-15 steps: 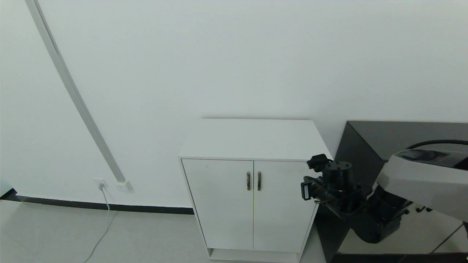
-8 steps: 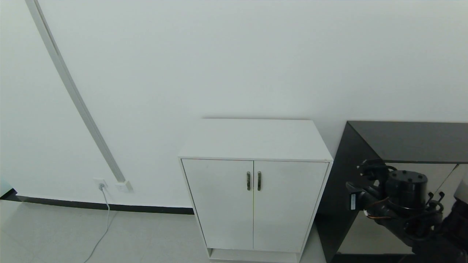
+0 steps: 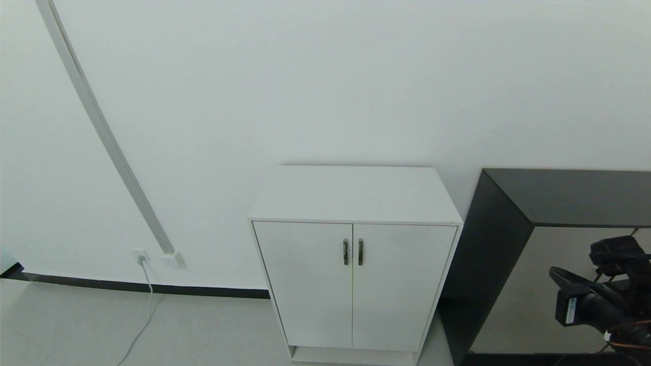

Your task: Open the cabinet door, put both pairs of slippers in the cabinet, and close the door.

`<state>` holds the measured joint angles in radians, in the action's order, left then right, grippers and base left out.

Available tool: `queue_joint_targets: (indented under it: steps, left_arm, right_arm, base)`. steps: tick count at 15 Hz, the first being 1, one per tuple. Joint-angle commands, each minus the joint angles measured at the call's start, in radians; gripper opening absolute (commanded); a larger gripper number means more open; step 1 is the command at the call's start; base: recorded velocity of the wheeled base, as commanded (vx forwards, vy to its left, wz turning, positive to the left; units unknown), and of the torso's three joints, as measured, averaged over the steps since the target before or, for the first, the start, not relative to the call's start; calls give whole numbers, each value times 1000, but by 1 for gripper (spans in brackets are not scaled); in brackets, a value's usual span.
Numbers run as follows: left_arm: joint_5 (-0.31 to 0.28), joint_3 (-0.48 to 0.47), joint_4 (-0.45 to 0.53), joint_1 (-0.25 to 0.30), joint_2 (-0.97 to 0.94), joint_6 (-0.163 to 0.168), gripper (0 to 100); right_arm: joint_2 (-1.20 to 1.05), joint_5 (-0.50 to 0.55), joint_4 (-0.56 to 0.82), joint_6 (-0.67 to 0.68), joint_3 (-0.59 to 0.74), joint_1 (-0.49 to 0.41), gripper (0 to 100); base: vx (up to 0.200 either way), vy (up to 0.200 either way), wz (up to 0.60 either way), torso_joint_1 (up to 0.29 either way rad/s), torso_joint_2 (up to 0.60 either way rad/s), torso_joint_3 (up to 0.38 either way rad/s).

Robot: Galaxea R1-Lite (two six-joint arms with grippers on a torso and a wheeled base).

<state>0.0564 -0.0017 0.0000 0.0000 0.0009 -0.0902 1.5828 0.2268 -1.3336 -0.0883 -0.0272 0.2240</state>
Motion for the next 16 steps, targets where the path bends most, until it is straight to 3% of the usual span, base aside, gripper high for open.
queue_joint_targets:
  steps: [1,4,5,6,7,11,16]
  left_arm:
    - [0,0,0,0,1,0,0]
    - [0,0,0,0,1,0,0]
    - [0,0,-2,0,1,0,0]
    - [0,0,0,0,1,0,0]
    - [0,0,0,0,1,0,0]
    - [0,0,-2,0,1,0,0]
    - [0,0,-2,0,1,0,0]
  right_arm:
    - [-144,-1,54,-4,27,-11,0]
    - [-452,-78,445,4,27,-14,0]
    - [-491,-95,501,5,27,-14,0]
    - [-610,-156,683,10,27,-14,0]
    - [-679,-198,778,10,27,-14,0]
    - [-856,-320,1084,10,27,-11,0]
    - [-991,-320,1283,1,27,-6,0]
  base:
    - [0,0,0,0,0,0]
    - [0,0,0,0,0,0]
    - [0,0,0,0,0,0]
    - [0,0,0,0,0,0]
    - [0,0,0,0,0,0]
    - [0,0,0,0,0,0]
    - [0,0,0,0,0,0]
